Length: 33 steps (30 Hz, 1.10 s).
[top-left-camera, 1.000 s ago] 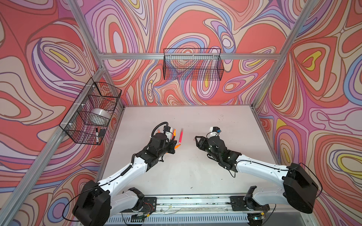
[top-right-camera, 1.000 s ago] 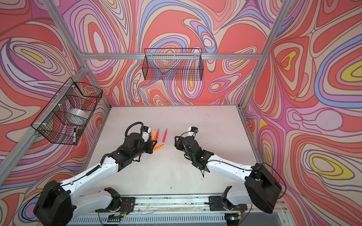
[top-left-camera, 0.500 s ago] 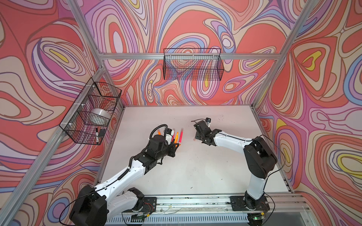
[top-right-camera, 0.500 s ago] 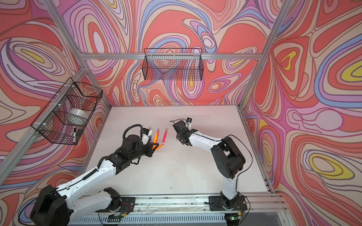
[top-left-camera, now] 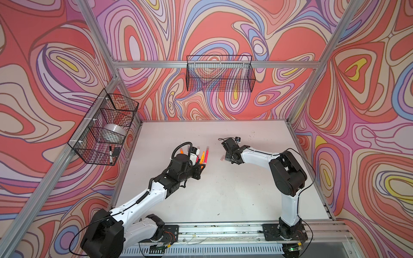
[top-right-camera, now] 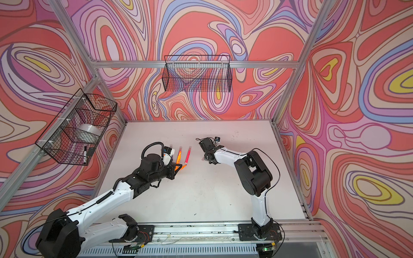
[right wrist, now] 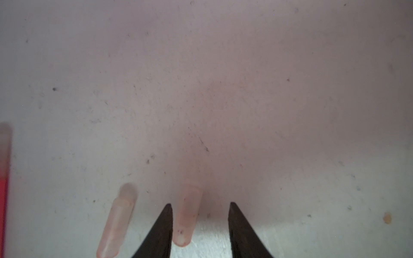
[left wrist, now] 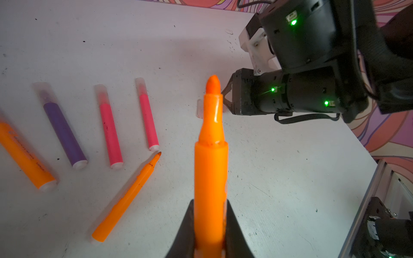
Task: Insert the pens into the pen caps
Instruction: 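Grasp the translucent cap with the right gripper and lift it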
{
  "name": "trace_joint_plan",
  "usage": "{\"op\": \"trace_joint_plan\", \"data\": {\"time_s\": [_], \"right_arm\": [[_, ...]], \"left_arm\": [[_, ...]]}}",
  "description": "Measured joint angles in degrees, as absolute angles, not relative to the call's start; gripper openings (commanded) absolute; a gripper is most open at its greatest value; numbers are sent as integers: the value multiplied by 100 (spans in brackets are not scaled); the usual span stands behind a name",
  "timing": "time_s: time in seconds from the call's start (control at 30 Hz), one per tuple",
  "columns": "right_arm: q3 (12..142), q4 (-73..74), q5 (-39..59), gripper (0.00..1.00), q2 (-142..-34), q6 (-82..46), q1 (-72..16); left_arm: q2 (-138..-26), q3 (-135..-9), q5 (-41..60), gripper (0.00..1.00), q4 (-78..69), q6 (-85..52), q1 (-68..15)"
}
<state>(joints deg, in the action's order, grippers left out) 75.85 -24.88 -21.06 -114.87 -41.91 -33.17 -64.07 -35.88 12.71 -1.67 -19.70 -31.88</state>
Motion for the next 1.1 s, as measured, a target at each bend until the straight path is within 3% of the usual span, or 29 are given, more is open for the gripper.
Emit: {"op": "trace_joint_plan", "data": {"time_s": [0.2, 0.63, 0.8, 0.93, 1.1], "right_arm": [[7592, -2443, -1964, 34, -11649, -4182, -3284], [7572, -2198, -1835, 12, -11671, -4259, -3269], [7336, -1953, -1811, 8, -11546, -4316, -3269], [6576, -1728, -1658, 6, -10875, -4407, -3269], [5321, -810, -1243, 5, -9196, -4567, -3269]], "left_arm": [[-6407, -3586, 1271, 0, -198, -1970, -3188], [-6407, -3553, 1321, 0, -207, -1970, -3188], [-6383, -3531, 1396, 0, -242, -1925, -3277], [-6180, -3465, 1243, 0, -316, -1669, -3911], [-6200, -3465, 1238, 0, -587, -1485, -4416]]}}
